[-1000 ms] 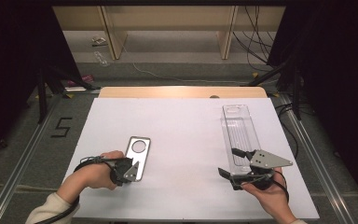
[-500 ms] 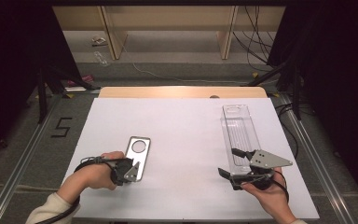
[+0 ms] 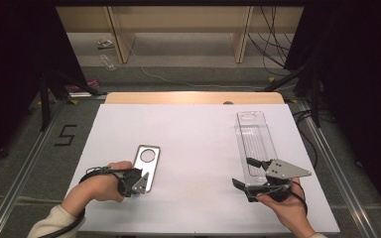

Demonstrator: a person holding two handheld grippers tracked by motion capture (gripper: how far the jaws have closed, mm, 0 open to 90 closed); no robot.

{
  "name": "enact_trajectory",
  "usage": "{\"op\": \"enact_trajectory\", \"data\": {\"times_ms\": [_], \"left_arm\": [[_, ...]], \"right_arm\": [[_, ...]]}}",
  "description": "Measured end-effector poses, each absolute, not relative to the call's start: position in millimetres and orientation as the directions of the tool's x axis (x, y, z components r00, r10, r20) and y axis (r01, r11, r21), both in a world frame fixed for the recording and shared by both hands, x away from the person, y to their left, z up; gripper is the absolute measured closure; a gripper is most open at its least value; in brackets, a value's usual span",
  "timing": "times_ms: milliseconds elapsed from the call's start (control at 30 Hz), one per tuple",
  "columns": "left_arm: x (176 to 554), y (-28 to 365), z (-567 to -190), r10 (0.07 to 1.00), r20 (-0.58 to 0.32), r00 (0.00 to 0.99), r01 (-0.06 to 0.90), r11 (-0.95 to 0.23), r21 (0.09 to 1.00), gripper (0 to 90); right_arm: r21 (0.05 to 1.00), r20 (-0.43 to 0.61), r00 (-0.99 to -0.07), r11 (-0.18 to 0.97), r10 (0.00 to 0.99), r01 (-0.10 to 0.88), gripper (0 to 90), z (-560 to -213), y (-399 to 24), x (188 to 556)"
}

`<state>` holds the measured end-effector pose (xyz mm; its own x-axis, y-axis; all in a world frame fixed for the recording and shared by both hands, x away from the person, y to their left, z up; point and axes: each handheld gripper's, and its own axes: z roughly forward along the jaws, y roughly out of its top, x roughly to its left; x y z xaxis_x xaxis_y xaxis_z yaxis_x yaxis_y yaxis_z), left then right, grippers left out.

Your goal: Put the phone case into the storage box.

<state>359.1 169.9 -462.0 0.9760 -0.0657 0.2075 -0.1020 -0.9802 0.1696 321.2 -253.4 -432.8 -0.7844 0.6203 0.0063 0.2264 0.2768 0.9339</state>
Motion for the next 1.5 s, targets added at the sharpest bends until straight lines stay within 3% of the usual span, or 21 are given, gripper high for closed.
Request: {"op": "enact_trajectory", "data": {"times_ms": [900,1500], "left_arm": [[354.3,166.8,-457.5,-0.095,0.244,0.965,-0.148,-0.967,0.209,88.1],[342.6,157.1,-443.8,0.02,0.36,0.933,-0.112,-0.934,0.341,88.4]], "right_arm": [[0.936,0.005,-0.785,0.274,0.619,0.222,16.1,-432.2,-254.2,321.1],[0.935,0.0,-0.786,0.279,0.618,0.219,16.2,-432.1,-254.1,321.1]]}}
